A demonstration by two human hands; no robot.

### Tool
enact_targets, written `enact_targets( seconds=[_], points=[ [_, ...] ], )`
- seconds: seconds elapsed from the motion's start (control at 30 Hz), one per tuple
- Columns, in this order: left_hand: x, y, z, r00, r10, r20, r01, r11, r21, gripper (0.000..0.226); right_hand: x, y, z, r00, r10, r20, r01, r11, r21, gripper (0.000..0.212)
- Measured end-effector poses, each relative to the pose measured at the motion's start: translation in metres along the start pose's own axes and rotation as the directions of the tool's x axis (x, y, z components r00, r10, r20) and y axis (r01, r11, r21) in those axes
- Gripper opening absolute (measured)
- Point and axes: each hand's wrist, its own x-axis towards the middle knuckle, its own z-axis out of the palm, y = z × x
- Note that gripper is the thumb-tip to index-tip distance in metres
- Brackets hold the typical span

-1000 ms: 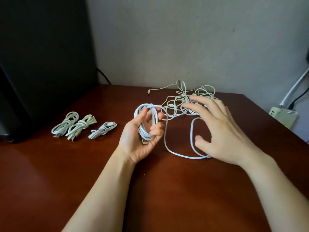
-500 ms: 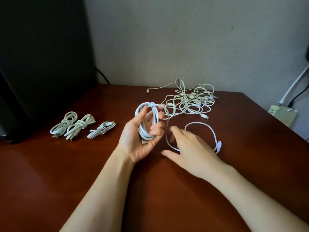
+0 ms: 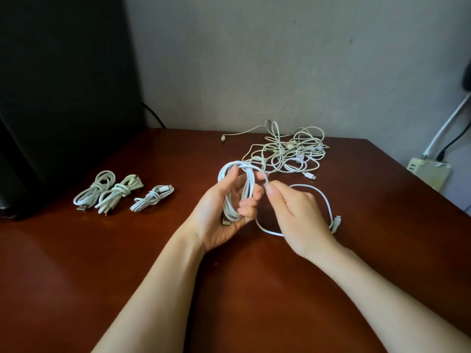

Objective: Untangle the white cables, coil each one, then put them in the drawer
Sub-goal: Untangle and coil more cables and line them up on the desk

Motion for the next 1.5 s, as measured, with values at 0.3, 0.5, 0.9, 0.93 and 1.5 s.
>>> enact_targets(
  seconds=[0.3,0.5,0.9,0.93,1.5],
  points=[
    [-0.002,-0.006,0.006,0.999,-0.01,0.048,-0.001,0.974,0.228,0.052,0.006,0.001,-0.005,0.983,0.138,0.119,-0.174,0.906,0.386,0.043],
    [-0.003,-0.007,0.006,0.999,-0.015,0.029,0.006,0.96,0.28,0.049,0.006,0.003,-0.003,0.985,0.088,0.151,-0.137,0.928,0.347,0.043],
    [-0.001,0.001,0.0,0.976,0.152,-0.158,-0.129,0.981,0.146,0.03,0.004,0.011,-0.013,0.874,0.017,0.486,0.07,0.985,-0.16,0.019],
    [-0.001,0.001,-0.001,0.969,0.166,-0.181,-0.14,0.979,0.144,0.029,0.005,0.012,-0.013,0.881,0.01,0.473,0.069,0.986,-0.15,0.02],
    [0.002,-0.004,0.002,0.938,0.203,-0.28,-0.105,0.938,0.33,0.02,0.008,0.014,-0.029,0.921,-0.254,0.296,0.338,0.898,-0.28,0.024]
  ],
)
